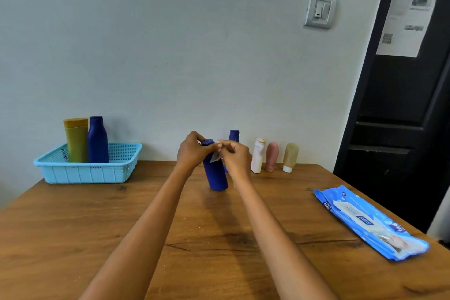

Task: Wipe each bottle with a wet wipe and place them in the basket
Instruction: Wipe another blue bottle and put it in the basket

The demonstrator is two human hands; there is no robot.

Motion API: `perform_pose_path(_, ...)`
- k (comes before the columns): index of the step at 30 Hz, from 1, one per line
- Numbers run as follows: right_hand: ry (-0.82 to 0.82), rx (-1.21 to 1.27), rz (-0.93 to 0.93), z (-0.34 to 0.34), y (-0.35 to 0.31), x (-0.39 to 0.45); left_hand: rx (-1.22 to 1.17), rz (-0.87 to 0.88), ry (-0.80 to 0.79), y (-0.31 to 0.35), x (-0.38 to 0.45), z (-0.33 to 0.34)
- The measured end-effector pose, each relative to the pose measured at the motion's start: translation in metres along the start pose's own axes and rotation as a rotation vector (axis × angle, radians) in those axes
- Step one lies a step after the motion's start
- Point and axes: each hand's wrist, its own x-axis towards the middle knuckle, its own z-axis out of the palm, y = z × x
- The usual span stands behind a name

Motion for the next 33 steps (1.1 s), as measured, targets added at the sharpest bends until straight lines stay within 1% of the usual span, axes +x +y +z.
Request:
perform_pose_path(3, 0.000, -0.093, 0.040, -0.004, 0.011, -0.009, -0.023, 0.006, 0.007, 0.001, 0.001, 0.000)
perform_pose_path(5, -0.086, -0.161, 0.169, -0.009, 0.022, -0.008, -0.059, 0.013, -0.027, 0.003, 0.002, -0.002)
perform_pose_path(7, -0.171, -0.121, 0.303, -0.011, 0.027, -0.008, -0.067, 0.032, -0.084, 0.004, 0.002, -0.004)
perform_pose_path(8, -0.178, -0.089, 0.332, -0.011, 0.026, -0.007, -0.063, 0.046, -0.114, 0.005, 0.003, -0.005)
perform_pose_path(10, -0.132, -0.034, 0.299, -0.008, 0.017, -0.002, -0.059, 0.072, -0.158, 0.005, 0.004, -0.007)
perform_pose_path(14, -0.024, 0.227, 0.159, -0.004, -0.008, 0.003, -0.075, 0.085, -0.182, 0.004, 0.006, -0.012)
perform_pose_path(15, -0.016, 0.245, 0.132, -0.003, -0.010, 0.001, -0.082, 0.083, -0.183, 0.004, 0.006, -0.013)
perform_pose_path(17, -0.008, 0.192, 0.110, 0.003, -0.004, -0.006, -0.090, 0.067, -0.174, 0.002, 0.006, -0.015)
perform_pose_path(18, -0.013, 0.141, 0.134, 0.005, 0.003, -0.009, -0.096, 0.054, -0.167, 0.000, 0.007, -0.017)
perform_pose_path(21, -0.126, -0.054, 0.297, 0.003, 0.022, -0.015, -0.105, 0.024, -0.159, -0.005, 0.008, -0.022)
perform_pose_path(23, -0.172, -0.110, 0.361, -0.001, 0.028, -0.015, -0.094, 0.018, -0.171, -0.006, 0.008, -0.022)
perform_pose_path(25, -0.134, -0.029, 0.356, -0.002, 0.021, -0.010, -0.113, -0.003, -0.161, -0.005, 0.008, -0.019)
perform_pose_path(28, -0.069, 0.269, 0.269, -0.002, -0.005, 0.000, -0.132, -0.025, -0.121, -0.003, 0.007, -0.015)
perform_pose_path(30, -0.062, 0.441, 0.261, -0.001, -0.017, 0.003, -0.123, -0.022, -0.107, -0.003, 0.007, -0.011)
perform_pose_path(31, -0.059, 0.474, 0.267, 0.001, -0.019, 0.002, -0.116, -0.020, -0.095, -0.004, 0.007, -0.010)
perform_pose_path(33, -0.032, 0.399, 0.259, 0.004, -0.013, -0.003, -0.096, -0.025, -0.062, -0.006, 0.007, -0.007)
